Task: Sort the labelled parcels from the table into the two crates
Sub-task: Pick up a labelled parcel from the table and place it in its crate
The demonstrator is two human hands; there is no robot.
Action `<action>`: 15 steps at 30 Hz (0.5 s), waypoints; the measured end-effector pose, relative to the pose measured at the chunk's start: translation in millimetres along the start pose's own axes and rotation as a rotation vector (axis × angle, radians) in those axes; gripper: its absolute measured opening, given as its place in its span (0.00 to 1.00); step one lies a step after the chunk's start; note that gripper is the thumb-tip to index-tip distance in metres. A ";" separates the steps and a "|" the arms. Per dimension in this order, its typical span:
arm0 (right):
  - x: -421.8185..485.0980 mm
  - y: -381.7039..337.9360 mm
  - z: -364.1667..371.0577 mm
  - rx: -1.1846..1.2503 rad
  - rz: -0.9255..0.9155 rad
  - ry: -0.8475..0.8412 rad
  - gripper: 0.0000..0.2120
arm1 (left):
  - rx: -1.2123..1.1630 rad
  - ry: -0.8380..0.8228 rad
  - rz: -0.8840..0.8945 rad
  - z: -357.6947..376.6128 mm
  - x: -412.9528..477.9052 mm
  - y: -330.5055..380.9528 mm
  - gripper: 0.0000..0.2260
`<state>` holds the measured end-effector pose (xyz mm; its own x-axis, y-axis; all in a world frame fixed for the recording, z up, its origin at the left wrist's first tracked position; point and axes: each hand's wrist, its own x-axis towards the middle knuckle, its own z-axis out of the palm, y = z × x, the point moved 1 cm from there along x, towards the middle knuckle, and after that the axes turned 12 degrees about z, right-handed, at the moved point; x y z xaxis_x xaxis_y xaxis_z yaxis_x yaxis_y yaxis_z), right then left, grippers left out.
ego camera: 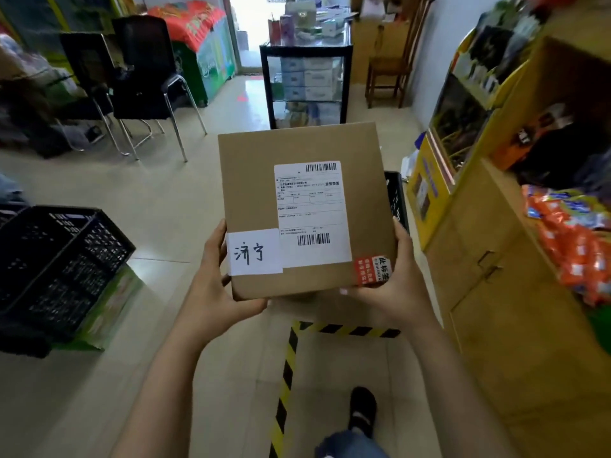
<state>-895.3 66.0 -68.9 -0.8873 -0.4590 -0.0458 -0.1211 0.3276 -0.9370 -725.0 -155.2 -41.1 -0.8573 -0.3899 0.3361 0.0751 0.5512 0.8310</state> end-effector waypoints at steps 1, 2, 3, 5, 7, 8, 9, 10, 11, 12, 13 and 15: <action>19.1 3.6 -6.7 0.002 0.003 0.004 0.62 | -0.004 -0.002 -0.001 10.7 17.9 -5.2 0.55; 38.5 6.2 -14.3 -0.002 0.001 0.011 0.61 | -0.010 0.002 -0.005 21.8 35.7 -9.9 0.55; 58.1 7.6 -22.8 -0.009 -0.007 0.018 0.61 | -0.018 0.008 -0.008 33.1 53.4 -13.0 0.55; 97.0 9.4 -42.0 -0.021 -0.021 0.025 0.61 | -0.033 0.010 0.000 54.7 90.0 -16.7 0.55; 132.9 11.2 -62.2 -0.024 -0.012 0.025 0.60 | -0.047 0.014 -0.009 74.8 124.9 -18.0 0.55; 149.9 13.5 -71.5 -0.026 -0.013 0.030 0.60 | -0.049 0.022 -0.007 83.7 140.6 -18.3 0.55; 165.3 15.6 -80.1 -0.031 -0.016 0.035 0.60 | -0.047 0.026 -0.004 92.2 155.1 -18.4 0.55; 179.1 17.0 -87.4 -0.037 -0.013 0.037 0.61 | -0.044 0.024 -0.006 100.2 168.6 -18.3 0.55; 191.5 18.8 -93.4 -0.041 -0.010 0.036 0.61 | -0.043 0.020 -0.012 107.6 180.9 -19.6 0.55; 202.5 21.2 -98.4 -0.040 -0.006 0.037 0.62 | -0.041 0.015 -0.021 114.4 191.9 -21.7 0.55; 211.8 23.7 -102.6 -0.038 -0.003 0.037 0.62 | -0.039 0.008 -0.030 120.5 201.8 -23.8 0.55; 228.3 28.7 -109.8 -0.034 0.001 0.040 0.62 | -0.029 -0.007 -0.046 129.6 220.5 -28.0 0.55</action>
<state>-1150.2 61.4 -68.3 -0.9044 -0.4254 -0.0326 -0.1344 0.3564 -0.9246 -982.1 -161.0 -47.7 -0.8639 -0.4087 0.2944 0.0504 0.5115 0.8578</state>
